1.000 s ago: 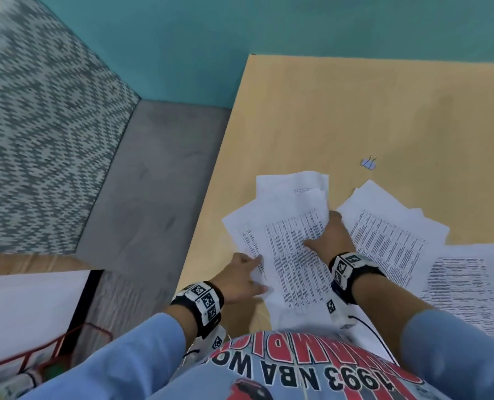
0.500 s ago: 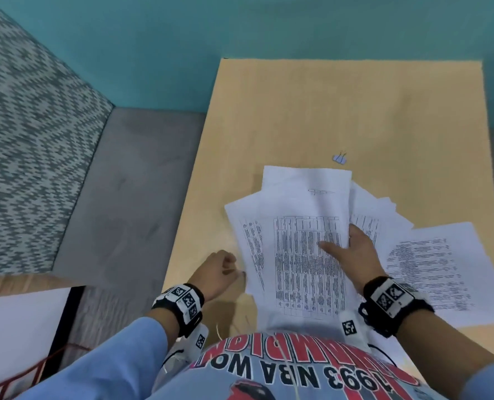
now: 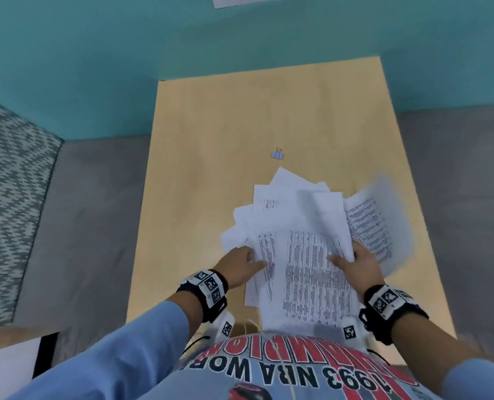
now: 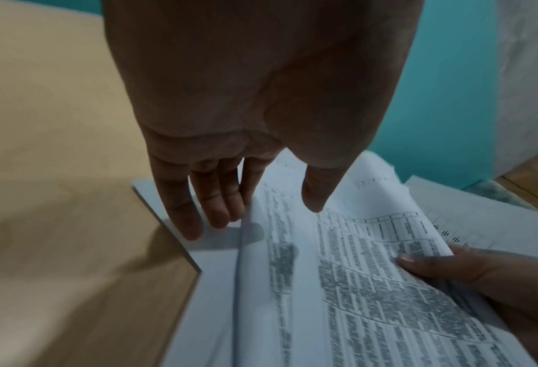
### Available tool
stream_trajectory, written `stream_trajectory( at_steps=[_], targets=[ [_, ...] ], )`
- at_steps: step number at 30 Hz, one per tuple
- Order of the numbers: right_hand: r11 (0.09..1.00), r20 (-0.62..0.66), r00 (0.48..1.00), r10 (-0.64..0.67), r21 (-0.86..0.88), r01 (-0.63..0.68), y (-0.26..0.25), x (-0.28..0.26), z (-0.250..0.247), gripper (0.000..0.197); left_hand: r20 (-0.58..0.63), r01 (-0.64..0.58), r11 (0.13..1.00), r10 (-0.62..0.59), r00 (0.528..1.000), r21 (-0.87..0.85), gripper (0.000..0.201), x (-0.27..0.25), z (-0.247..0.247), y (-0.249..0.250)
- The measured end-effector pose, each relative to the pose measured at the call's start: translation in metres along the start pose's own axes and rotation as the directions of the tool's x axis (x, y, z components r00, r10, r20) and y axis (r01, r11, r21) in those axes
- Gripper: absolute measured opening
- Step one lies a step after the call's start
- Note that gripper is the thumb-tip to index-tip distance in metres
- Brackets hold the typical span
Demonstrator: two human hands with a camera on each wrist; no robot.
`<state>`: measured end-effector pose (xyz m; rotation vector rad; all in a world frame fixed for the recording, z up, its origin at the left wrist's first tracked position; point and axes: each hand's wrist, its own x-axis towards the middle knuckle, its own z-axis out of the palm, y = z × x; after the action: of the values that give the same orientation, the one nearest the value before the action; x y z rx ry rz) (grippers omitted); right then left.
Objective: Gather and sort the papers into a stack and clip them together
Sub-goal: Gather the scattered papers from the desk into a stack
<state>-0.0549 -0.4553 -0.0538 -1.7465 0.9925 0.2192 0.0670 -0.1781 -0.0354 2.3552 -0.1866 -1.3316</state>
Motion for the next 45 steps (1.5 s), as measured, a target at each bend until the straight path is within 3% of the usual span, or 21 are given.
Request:
stream_trajectory(
  at_steps=[3, 6, 8, 11, 14, 17, 20, 23, 25, 28, 32, 37, 42, 45],
  targets=[
    [0.999, 0.033, 0.999, -0.013, -0.038, 0.014, 0.003, 0.001, -0.003, 0.019, 0.001, 0.016, 0.995, -0.016, 1.0, -0.1, 0.04, 0.001, 0.012, 0.016],
    [0.999, 0.098, 0.995, 0.005, 0.038, -0.009, -0.001, 0.002, -0.012, 0.023, -0.033, 0.027, 0.98, -0.034, 0.999, -0.195, 0.057, -0.001, 0.017, 0.022],
    [0.991, 0.157, 0.986, 0.047, 0.113, -0.065, -0.002, 0.006, -0.014, 0.03, -0.039, 0.034, 0.964, -0.046, 0.998, -0.263, 0.058, 0.001, 0.019, 0.023],
    [0.982, 0.229, 0.969, 0.087, 0.142, -0.122, -0.003, 0.012, -0.012, 0.049, -0.078, 0.065, 0.972, -0.084, 0.993, -0.225, 0.084, 0.007, 0.022, 0.024],
    [0.996, 0.274, 0.961, 0.04, 0.061, -0.059, -0.009, 0.012, -0.01, 0.049, -0.112, 0.06, 0.972, -0.087, 0.99, -0.225, 0.1, 0.007, 0.022, 0.03],
    [0.997, 0.261, 0.965, 0.012, 0.066, -0.03, -0.018, 0.005, -0.01, 0.049, -0.091, 0.06, 0.927, -0.1, 0.991, -0.371, 0.113, 0.008, 0.021, 0.028],
    [0.992, 0.271, 0.962, -0.037, 0.122, 0.004, -0.029, -0.005, -0.015, 0.055, -0.175, 0.01, 0.927, -0.081, 0.981, -0.375, 0.121, 0.008, 0.014, 0.022],
    [0.988, 0.333, 0.938, -0.093, 0.148, 0.046, -0.047, -0.02, -0.03, 0.049, -0.227, -0.138, 0.839, 0.018, 0.974, -0.526, 0.11, 0.003, 0.0, 0.015],
    [0.985, 0.413, 0.902, -0.127, 0.157, 0.067, -0.063, -0.035, -0.044, 0.04, -0.179, -0.175, 0.772, 0.081, 0.98, -0.611, 0.104, -0.003, -0.012, 0.013],
    [0.976, 0.499, 0.851, -0.161, 0.208, 0.063, -0.078, -0.049, -0.061, 0.03, -0.069, -0.182, 0.763, 0.178, 0.982, -0.62, 0.103, -0.012, -0.024, 0.01],
    [0.941, 0.42, 0.894, -0.156, 0.338, 0.005, -0.078, -0.038, -0.064, 0.035, 0.018, -0.2, 0.769, 0.265, 0.964, -0.607, 0.069, -0.017, -0.033, 0.019],
    [0.966, 0.409, 0.907, -0.099, 0.257, -0.01, -0.062, -0.026, -0.037, 0.041, -0.014, -0.184, 0.793, 0.216, 0.976, -0.581, 0.069, -0.011, -0.036, 0.034],
    [0.975, 0.232, 0.972, -0.023, 0.219, -0.029, -0.04, -0.024, -0.017, 0.048, -0.15, -0.174, 0.793, 0.105, 0.983, -0.584, 0.055, -0.006, -0.022, 0.028],
    [0.97, 0.176, 0.984, 0.004, 0.239, -0.046, -0.034, -0.019, -0.016, 0.047, -0.212, -0.193, 0.732, 0.068, 0.975, -0.653, 0.04, -0.006, -0.014, 0.028]
  ],
)
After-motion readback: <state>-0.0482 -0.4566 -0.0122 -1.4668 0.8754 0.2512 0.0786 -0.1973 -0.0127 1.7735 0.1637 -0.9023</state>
